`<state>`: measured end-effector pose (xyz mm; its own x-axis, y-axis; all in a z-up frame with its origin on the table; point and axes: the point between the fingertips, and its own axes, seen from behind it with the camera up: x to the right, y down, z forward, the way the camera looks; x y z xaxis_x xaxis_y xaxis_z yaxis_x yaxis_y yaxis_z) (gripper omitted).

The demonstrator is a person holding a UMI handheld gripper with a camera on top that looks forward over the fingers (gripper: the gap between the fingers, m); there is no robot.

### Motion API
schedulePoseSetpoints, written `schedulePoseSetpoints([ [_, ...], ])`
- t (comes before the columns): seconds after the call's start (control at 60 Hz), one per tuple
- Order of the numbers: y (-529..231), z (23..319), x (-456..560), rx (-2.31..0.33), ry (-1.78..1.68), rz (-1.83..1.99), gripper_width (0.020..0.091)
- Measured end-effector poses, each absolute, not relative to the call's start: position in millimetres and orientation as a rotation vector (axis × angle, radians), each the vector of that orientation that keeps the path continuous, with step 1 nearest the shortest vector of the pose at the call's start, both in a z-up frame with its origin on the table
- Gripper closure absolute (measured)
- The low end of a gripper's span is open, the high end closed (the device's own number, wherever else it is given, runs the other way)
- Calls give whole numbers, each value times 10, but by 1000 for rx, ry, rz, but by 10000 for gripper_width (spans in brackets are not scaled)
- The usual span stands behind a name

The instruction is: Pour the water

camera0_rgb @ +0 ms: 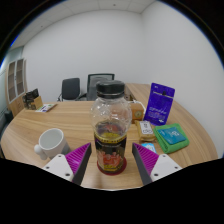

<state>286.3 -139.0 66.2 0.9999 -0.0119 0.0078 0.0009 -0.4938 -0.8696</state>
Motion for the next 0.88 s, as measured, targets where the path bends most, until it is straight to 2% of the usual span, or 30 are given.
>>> schedulePoseSetpoints([
  [0.067, -1572, 773, 2886, -2098, 23, -52, 238],
  [0.15, -1864, 979, 2851, -2116, 41, -94, 244],
  [0.383, -2967, 1792, 2442, -2126, 113, -169, 247],
  [0.517, -3516, 2074, 2174, -2123, 123, -191, 251],
  [0.683, -3938, 2245, 1873, -2126, 111, -175, 246],
  [0.883, -4103, 2276, 1801, -2128, 99, -205, 249],
])
